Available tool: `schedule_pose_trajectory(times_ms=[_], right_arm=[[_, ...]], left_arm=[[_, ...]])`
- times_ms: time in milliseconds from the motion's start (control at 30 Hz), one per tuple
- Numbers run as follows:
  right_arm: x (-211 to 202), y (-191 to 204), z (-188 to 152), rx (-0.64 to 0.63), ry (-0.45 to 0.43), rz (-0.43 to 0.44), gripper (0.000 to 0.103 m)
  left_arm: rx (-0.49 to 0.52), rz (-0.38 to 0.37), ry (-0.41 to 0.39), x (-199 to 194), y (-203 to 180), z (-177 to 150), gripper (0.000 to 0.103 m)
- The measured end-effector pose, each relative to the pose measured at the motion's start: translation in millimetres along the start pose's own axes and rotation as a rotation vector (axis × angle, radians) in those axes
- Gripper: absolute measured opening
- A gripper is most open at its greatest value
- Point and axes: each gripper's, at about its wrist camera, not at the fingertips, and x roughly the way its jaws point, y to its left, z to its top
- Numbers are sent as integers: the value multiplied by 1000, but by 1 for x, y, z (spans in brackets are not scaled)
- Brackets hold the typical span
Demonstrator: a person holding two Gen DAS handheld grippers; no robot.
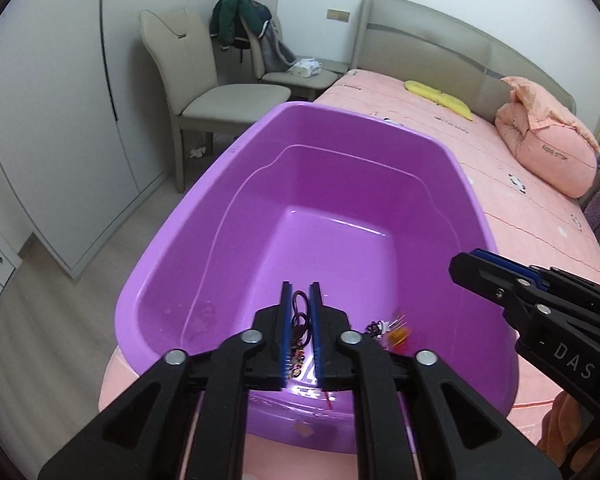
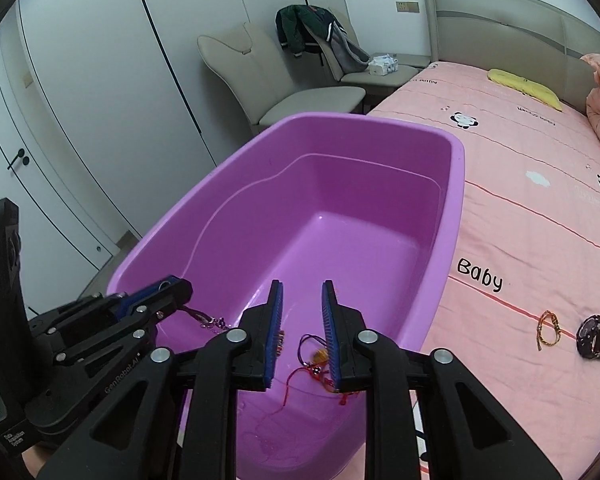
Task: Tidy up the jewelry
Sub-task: 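Carry both pieces into the purple tub and open both tools, then withdraw both tools toward the gold braided bracelet and black watch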
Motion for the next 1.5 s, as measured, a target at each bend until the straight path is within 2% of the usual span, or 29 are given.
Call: schedule_pose_trajectory(times_ms=[33,67,100,133,267,933,1067,1500], right_arm=[[1,-1,0,-2,3,-19,42],[-1,-2,-1,-1,-4,-34,43],[-4,-3,-1,2,-10,-39,43],[-6,-5,-2,5,-15,-40,43],[-18,-13,-4,16,-40,-55,50],[-65,-25,-30,33,-82,-43,55],[-76,-31,-39,51,-92,-40,60],[-106,-71,-84,149,-86,-61,62]], left_arm=[[-3,13,-3,-1,1,-1,31],[-6,26,-9,-3,2,-1,52],[-13,40,-22,-6,4,-2,64],[-22,57,-46,-12,5,-2,81],[-29,97,-70,-23,5,-3,90],[-18,104,-50,-51,-18,-17,94],[-7,107,-58,-57,-28,-22,96],[13,80,-37,-71,-67,-46,96]])
